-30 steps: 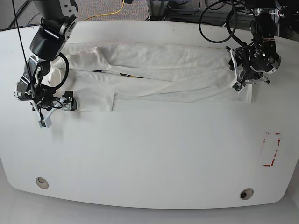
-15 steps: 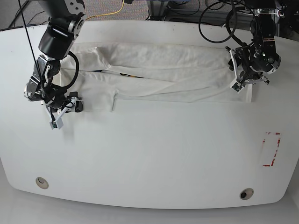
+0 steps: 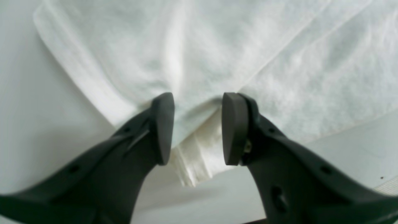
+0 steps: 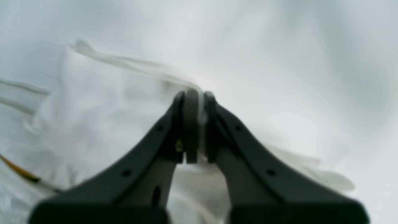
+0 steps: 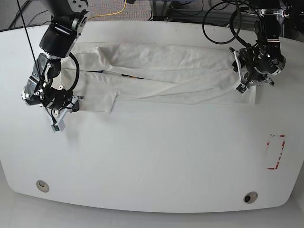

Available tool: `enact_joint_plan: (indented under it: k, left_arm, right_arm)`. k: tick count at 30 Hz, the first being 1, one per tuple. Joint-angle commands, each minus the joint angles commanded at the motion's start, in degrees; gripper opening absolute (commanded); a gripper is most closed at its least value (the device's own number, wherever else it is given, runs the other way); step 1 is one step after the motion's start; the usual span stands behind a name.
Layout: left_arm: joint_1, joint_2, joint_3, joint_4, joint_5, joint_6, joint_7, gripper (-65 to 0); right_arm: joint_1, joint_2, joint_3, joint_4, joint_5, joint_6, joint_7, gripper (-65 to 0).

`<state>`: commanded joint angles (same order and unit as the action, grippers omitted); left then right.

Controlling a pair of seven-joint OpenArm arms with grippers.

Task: Layout the t-shirt on the table in an organized manner, then fold the t-shirt properly
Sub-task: 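Move the right gripper to grasp the shirt end near the sleeve, then fold the shirt end inward toward the middle with the right gripper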

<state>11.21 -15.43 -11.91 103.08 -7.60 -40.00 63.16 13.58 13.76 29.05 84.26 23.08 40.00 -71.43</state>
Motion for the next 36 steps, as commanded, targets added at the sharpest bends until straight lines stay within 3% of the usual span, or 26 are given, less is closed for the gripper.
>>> enact_joint_plan:
  k: [7, 17, 29, 34, 36]
  left_arm:
    - [-0.09, 0.0, 0.0, -0.09, 0.09, 0.0, 0.0, -41.1]
    - [-1.05, 0.0, 0.09, -0.26, 0.18, 0.0, 0.0, -41.1]
    - [-2.99, 0.0, 0.18, -5.45, 0.26, 0.0, -0.09, -41.1]
    - [-3.52, 0.0, 0.18, -6.86, 0.26, 0.0, -0.09, -41.1]
    - [-3.6, 0.0, 0.18, -6.95, 0.26, 0.0, -0.09, -41.1]
  right_arm:
    - [-5.8, -0.09, -0.09, 9.85, 10.37, 0.0, -8.44, -62.8]
    - [-15.12, 0.35, -1.49, 15.65, 27.6, 0.0, -8.57, -62.8]
    - [-23.03, 6.77, -12.31, 20.22, 44.04, 0.0, -8.57, -62.5]
    - [-24.0, 8.88, -15.56, 20.22, 46.33, 0.0, -8.57, -62.0]
    - [-24.62, 9.67, -17.05, 20.22, 46.15, 0.0, -8.57, -57.7]
